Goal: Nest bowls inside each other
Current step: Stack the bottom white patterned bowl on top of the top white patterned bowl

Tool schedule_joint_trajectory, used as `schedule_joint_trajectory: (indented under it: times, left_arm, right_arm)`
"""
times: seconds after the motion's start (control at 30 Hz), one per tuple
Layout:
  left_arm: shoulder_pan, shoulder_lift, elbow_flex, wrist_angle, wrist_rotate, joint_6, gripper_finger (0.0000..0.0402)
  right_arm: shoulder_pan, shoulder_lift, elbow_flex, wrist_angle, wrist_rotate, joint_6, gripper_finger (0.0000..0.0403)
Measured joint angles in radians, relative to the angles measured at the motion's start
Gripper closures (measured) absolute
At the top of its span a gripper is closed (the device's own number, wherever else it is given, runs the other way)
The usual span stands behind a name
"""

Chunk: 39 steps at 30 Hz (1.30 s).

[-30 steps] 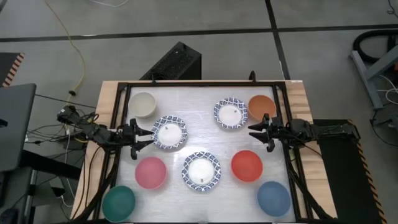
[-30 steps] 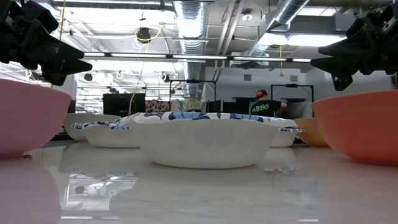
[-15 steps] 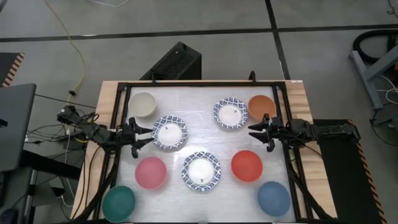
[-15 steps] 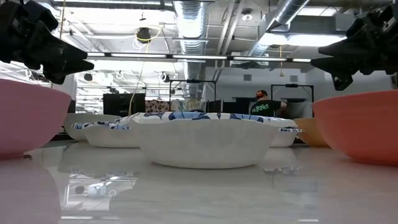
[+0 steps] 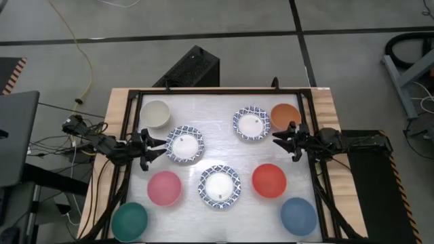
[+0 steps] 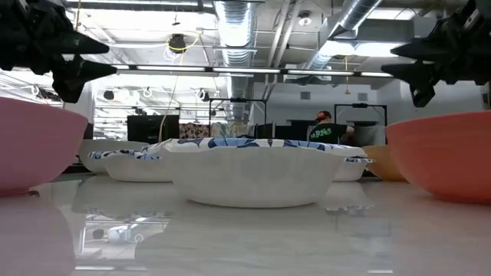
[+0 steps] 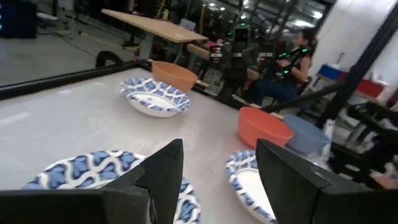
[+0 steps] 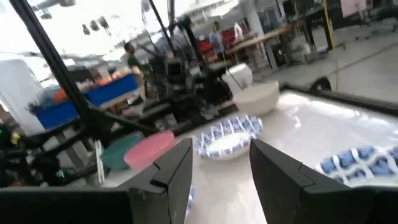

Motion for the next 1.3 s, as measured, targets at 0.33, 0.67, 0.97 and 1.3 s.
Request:
schedule_joint_trajectory:
  times: [0.33, 0.67, 0.97, 1.3]
  left_arm:
    - [0.0, 0.001, 0.035, -0.02, 0.034, 0.087, 0.021]
    - [0.0, 0.13, 0.262, -0.304, -0.037, 0.074, 0.021]
    - [0.0, 0.418, 0.475, -0.532, -0.048, -0.051, 0.021]
    - [0.0, 0.632, 0.656, -0.624, -0.005, -0.102, 0.021]
  right_arm:
    - [0.0, 0.003, 0.076, -0.002, 0.004, -0.139, 0.0223]
    - [0.0, 0.121, 0.206, -0.168, 0.174, -0.271, 0.0223]
    - [0.0, 0.369, 0.289, -0.236, 0.239, -0.294, 0.0223]
    - [0.03, 0.697, 0.435, -0.234, 0.239, -0.378, 0.0223]
